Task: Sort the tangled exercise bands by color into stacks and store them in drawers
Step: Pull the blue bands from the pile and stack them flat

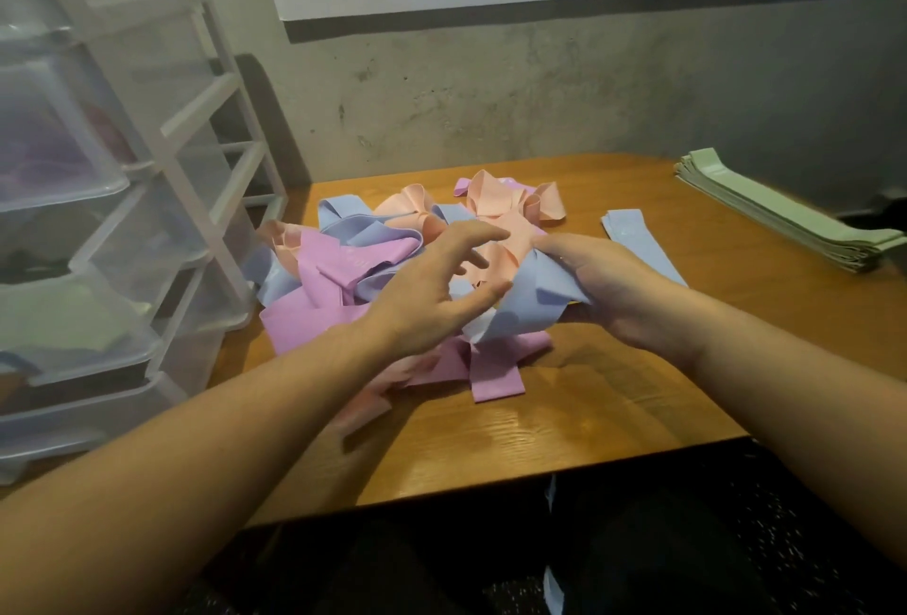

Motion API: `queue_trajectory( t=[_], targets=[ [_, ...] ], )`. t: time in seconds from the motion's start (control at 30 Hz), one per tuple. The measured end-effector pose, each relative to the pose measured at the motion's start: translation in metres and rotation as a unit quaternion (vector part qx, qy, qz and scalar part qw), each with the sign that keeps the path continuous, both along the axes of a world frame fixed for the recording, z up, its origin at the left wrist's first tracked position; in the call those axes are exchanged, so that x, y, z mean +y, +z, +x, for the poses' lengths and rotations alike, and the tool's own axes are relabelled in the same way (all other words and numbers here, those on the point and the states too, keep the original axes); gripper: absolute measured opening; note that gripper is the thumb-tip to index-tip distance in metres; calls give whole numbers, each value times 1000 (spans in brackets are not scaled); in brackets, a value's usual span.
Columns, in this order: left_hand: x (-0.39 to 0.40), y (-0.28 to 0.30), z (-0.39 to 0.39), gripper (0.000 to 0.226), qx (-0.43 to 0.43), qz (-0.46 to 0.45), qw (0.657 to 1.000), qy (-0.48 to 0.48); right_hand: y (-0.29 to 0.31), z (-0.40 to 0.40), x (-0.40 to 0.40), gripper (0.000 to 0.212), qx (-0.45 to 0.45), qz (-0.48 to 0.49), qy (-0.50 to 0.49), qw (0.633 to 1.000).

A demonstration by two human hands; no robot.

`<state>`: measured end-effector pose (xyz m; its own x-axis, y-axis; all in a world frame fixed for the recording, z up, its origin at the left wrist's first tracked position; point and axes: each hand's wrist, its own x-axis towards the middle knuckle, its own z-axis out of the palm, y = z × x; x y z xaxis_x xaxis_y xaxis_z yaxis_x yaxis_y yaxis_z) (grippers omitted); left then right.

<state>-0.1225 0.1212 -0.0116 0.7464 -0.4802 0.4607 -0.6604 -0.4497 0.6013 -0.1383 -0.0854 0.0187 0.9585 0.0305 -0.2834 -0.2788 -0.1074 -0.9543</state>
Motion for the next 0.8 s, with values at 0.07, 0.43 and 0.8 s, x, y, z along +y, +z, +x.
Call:
queue_trajectory(
  t=[0.07, 0.43, 0.8],
  targets=[
    [-4, 6, -7, 51, -22, -10, 999, -25, 1, -4, 2, 35, -2, 9, 14, 1000],
    [-10, 13, -27, 22, -143, 26, 989, -34, 5, -22, 17, 32, 6, 16, 70, 997],
    [-18, 52, -50, 8, 218, -252, 935, 125, 3, -35, 15, 42, -84, 41, 62, 994]
  ],
)
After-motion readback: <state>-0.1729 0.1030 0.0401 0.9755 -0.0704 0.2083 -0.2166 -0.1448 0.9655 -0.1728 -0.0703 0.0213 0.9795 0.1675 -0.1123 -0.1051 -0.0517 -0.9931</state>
